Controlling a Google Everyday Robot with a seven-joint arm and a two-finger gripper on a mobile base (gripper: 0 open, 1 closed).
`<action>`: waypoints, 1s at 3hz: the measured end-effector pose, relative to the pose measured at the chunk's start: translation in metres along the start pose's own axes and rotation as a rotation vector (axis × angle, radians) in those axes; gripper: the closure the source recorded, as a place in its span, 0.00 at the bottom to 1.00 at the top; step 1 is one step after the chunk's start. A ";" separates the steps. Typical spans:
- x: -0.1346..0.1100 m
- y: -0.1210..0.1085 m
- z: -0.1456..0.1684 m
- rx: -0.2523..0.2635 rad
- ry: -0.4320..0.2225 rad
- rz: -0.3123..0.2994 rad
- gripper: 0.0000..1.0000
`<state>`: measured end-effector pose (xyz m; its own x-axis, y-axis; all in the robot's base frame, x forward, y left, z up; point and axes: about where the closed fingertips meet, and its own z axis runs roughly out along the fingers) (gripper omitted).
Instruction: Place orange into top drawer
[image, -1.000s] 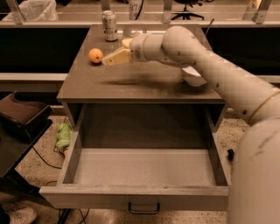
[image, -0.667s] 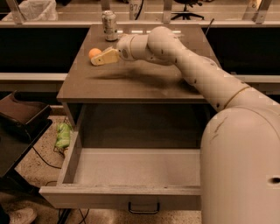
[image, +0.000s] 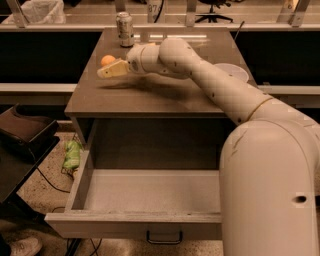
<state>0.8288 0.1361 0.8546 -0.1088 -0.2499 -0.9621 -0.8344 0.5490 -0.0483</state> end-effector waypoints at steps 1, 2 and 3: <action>0.003 0.004 0.012 0.002 0.008 0.009 0.00; 0.007 0.006 0.022 0.016 0.035 0.005 0.17; 0.011 0.007 0.029 0.023 0.061 0.008 0.40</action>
Offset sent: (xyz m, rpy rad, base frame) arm 0.0136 0.0196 -0.0189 -0.0656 0.0280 -0.0501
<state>0.8377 0.1598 0.8357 -0.1489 -0.2927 -0.9445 -0.8208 0.5693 -0.0470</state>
